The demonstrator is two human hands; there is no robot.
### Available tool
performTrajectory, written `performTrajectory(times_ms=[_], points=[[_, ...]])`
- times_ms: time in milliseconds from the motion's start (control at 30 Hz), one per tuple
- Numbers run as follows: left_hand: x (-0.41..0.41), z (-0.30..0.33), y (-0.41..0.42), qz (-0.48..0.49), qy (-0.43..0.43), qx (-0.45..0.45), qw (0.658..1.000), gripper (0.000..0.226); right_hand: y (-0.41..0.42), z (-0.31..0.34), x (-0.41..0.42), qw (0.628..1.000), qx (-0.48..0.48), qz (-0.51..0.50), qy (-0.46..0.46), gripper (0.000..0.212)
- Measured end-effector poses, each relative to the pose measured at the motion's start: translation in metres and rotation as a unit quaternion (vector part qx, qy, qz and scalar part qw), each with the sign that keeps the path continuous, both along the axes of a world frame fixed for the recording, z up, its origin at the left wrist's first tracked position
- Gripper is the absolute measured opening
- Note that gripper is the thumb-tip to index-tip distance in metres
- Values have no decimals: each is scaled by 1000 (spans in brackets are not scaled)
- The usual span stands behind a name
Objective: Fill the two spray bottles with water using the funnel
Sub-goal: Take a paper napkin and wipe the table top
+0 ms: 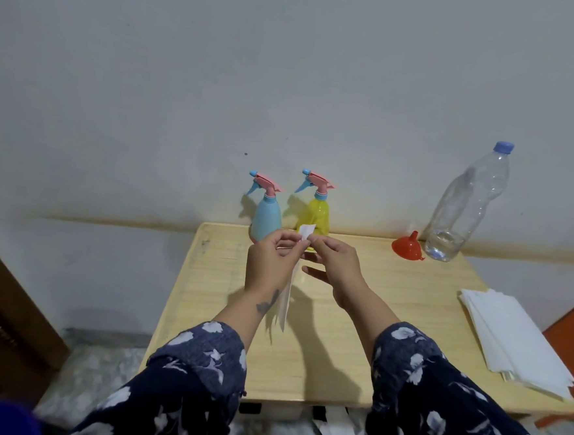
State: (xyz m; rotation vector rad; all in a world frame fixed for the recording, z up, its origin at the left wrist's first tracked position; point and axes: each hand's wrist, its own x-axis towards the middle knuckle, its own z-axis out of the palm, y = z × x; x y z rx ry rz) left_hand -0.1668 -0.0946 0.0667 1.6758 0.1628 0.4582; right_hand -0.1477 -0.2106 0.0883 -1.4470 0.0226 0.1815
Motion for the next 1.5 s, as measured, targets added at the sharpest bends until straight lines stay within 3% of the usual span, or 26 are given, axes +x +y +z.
performTrajectory(times_ms=[233,300,467,567,633,800,900,967,1100,1200,1367,1500], points=[[7,-5,9,39,2,-21,999,7,5,-6,8,999,-34,-37,-11,16],[11,-11,11,48,12,-2,999,9,3,-13,13,995,-57,-79,-7,7],[21,-30,21,71,48,90,992,22,-13,-35,30,978,-170,-114,-43,27],[31,-41,32,53,86,176,979,18,-20,-46,42,964,-254,-78,-26,43],[39,-53,41,24,123,223,967,22,-24,-56,53,954,-299,-31,-14,40],[63,-84,60,-18,197,320,927,44,-26,-90,87,874,-470,104,-63,47],[78,-100,67,-26,213,390,896,48,-24,-114,106,844,-508,151,-80,50],[90,-109,70,-38,224,448,865,51,-24,-128,118,830,-524,163,-97,55],[114,-124,73,-51,247,537,805,59,-24,-146,137,735,-641,154,-159,57],[124,-137,77,-50,237,558,794,59,-25,-160,147,698,-672,148,-199,55],[126,-150,83,-30,174,611,772,53,-29,-172,153,683,-681,125,-233,55],[128,-147,82,-64,115,606,784,50,-29,-168,148,693,-649,140,-282,48]])
